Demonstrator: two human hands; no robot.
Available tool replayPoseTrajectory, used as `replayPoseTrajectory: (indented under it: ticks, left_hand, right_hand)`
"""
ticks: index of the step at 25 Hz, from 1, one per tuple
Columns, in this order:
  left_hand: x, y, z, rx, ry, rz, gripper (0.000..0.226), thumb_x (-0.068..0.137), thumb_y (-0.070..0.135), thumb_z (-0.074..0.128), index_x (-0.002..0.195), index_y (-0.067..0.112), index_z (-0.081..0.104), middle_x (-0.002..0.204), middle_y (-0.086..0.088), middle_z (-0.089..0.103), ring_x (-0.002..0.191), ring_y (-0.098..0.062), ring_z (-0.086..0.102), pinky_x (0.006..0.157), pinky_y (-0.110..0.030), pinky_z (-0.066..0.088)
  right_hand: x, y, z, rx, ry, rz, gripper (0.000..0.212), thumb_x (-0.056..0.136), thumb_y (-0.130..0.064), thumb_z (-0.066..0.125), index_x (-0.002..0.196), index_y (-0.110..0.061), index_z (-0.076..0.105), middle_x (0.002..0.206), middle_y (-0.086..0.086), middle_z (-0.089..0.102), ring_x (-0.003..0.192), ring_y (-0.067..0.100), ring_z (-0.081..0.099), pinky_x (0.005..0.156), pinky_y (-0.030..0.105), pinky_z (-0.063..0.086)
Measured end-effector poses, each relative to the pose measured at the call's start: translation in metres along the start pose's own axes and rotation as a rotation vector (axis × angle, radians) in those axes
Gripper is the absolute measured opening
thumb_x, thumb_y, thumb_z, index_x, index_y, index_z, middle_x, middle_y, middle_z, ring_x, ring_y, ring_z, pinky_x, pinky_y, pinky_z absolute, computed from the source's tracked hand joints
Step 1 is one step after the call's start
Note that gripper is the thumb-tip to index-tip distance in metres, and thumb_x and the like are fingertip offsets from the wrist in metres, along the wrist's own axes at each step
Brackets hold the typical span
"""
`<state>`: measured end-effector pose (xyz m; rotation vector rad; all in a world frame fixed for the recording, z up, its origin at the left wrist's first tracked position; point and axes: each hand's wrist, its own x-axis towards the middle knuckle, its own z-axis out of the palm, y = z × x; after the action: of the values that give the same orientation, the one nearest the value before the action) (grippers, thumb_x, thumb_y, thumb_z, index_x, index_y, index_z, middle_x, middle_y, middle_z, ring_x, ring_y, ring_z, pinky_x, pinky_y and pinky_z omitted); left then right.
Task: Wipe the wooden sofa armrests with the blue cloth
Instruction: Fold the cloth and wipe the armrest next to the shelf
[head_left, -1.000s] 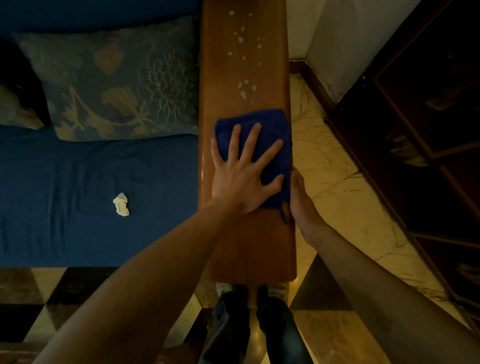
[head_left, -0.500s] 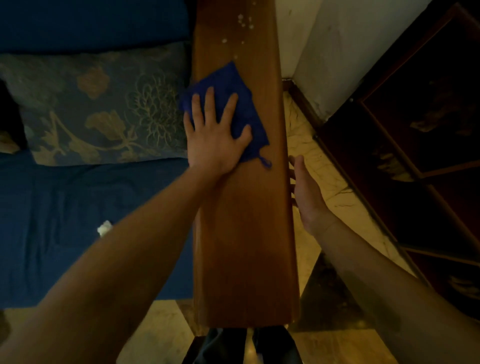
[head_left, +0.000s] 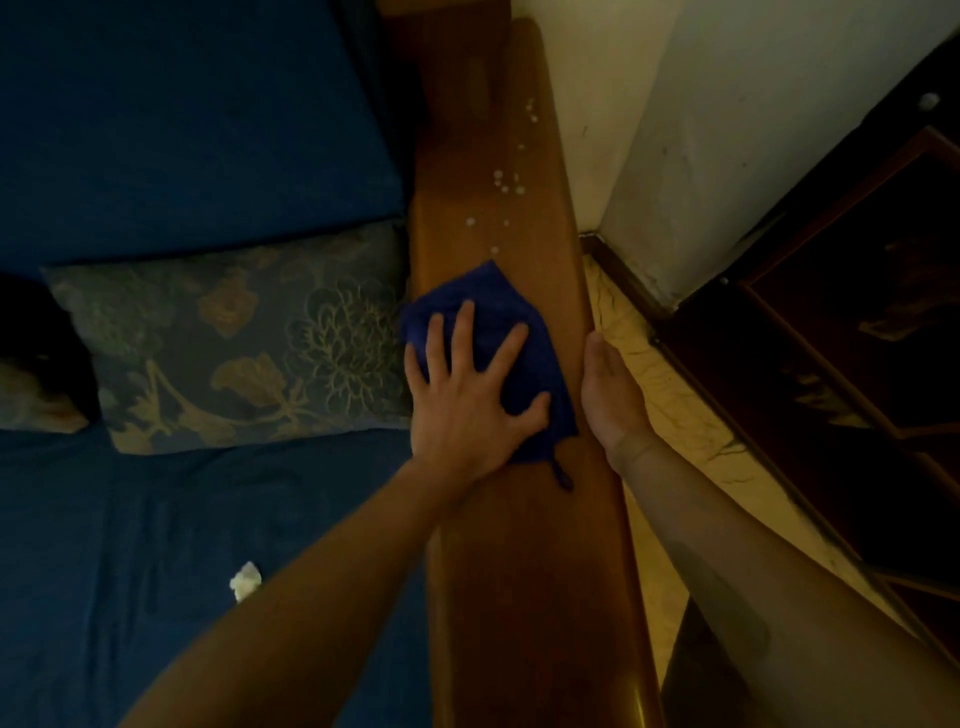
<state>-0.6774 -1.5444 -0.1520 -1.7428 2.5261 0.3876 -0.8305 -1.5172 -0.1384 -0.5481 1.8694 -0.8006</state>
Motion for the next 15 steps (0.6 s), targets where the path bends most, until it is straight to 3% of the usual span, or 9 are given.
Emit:
replayPoseTrajectory:
  ticks: [3, 6, 9, 12, 15]
  left_hand:
    - [0.080, -0.006, -0.015, 0.038, 0.004, 0.013, 0.080, 0.079, 0.084, 0.028, 0.150, 0.053, 0.008, 0.166, -0.007, -0.014, 0.151, -0.040, -0.006, 0.117, -0.066, 0.001]
    - [0.156, -0.002, -0.028, 0.039, 0.012, 0.066, 0.079, 0.082, 0.083, 0.027, 0.151, 0.053, 0.004, 0.166, -0.007, -0.013, 0.151, -0.039, -0.011, 0.116, -0.067, -0.003]
    - [0.218, 0.024, -0.033, 0.073, -0.024, 0.119, 0.075, 0.086, 0.080, 0.026, 0.153, 0.050, 0.008, 0.166, -0.007, -0.011, 0.151, -0.039, -0.012, 0.116, -0.068, -0.004]
    - [0.222, 0.029, -0.038, 0.085, -0.020, 0.211, 0.063, 0.097, 0.062, 0.024, 0.155, 0.040, 0.015, 0.167, -0.005, -0.005, 0.153, -0.032, -0.008, 0.119, -0.060, -0.002]
    - [0.156, -0.002, -0.029, 0.103, 0.008, 0.510, 0.060, 0.099, 0.048, 0.023, 0.157, 0.031, 0.019, 0.167, -0.003, 0.007, 0.154, -0.027, 0.001, 0.122, -0.053, 0.002]
  right_hand:
    - [0.021, -0.023, 0.009, -0.088, 0.098, -0.026, 0.059, 0.103, -0.056, 0.016, 0.143, -0.023, 0.045, 0.136, 0.008, 0.059, 0.124, 0.030, 0.055, 0.098, 0.038, 0.041]
    - [0.023, -0.029, 0.016, -0.287, 0.216, -0.016, 0.057, 0.104, -0.053, 0.012, 0.136, -0.024, 0.051, 0.120, 0.010, 0.066, 0.112, 0.033, 0.060, 0.080, 0.035, 0.035]
    - [0.023, -0.027, 0.021, -0.391, 0.286, -0.016, 0.058, 0.103, -0.053, 0.010, 0.132, -0.025, 0.051, 0.108, 0.009, 0.068, 0.102, 0.033, 0.063, 0.075, 0.035, 0.035]
    - [0.027, -0.029, 0.021, -0.411, 0.288, 0.024, 0.056, 0.103, -0.052, 0.010, 0.133, -0.027, 0.050, 0.106, 0.010, 0.068, 0.100, 0.034, 0.064, 0.074, 0.035, 0.035]
    - [0.023, -0.030, 0.019, -0.364, 0.258, 0.011, 0.057, 0.101, -0.055, 0.011, 0.131, -0.027, 0.051, 0.104, 0.011, 0.069, 0.095, 0.035, 0.065, 0.074, 0.039, 0.045]
